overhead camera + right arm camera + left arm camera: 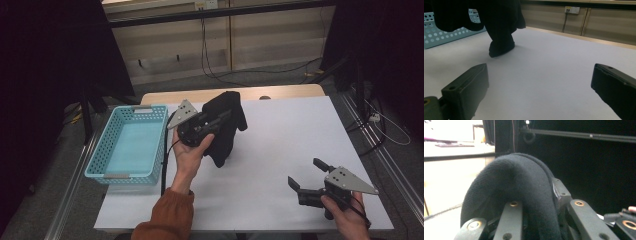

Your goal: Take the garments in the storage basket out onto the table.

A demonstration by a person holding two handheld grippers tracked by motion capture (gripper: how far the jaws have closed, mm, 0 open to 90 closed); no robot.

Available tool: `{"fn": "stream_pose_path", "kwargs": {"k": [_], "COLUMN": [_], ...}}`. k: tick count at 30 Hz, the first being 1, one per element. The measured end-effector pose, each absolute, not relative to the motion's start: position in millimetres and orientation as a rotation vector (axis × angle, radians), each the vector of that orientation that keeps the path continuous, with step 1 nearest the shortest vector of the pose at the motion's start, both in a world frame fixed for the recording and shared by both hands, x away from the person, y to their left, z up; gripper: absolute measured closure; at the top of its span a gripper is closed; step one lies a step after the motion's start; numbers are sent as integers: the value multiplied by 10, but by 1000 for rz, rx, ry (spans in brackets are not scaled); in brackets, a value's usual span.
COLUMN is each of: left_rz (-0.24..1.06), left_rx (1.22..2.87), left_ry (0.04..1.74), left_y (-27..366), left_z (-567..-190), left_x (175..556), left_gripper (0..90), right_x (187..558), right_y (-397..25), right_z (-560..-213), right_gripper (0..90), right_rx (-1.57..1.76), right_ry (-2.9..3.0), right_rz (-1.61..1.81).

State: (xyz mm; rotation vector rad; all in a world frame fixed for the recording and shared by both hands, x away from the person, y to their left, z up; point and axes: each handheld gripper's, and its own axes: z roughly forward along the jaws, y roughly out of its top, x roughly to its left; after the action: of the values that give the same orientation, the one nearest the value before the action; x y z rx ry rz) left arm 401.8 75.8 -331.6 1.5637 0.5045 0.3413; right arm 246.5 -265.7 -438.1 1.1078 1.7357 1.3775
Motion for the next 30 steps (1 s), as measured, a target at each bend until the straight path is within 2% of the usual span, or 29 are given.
{"fn": "stream_pose_path", "kwargs": {"k": [19,30], "left_rz": [276,244], "left_rx": [1664,1781], "left_ry": [549,574], "left_y": [547,473], "left_z": [-3811,-4082], "left_x": [4064,4129], "left_gripper": [740,739], "right_x": [2465,2467], "right_y": [-2654,-2654], "right_z": [-4384,-4385], "right_gripper": [10,10], "right_rx": [1105,1103], "right_ry": [1742,1743], "right_rz": [1376,1375]}}
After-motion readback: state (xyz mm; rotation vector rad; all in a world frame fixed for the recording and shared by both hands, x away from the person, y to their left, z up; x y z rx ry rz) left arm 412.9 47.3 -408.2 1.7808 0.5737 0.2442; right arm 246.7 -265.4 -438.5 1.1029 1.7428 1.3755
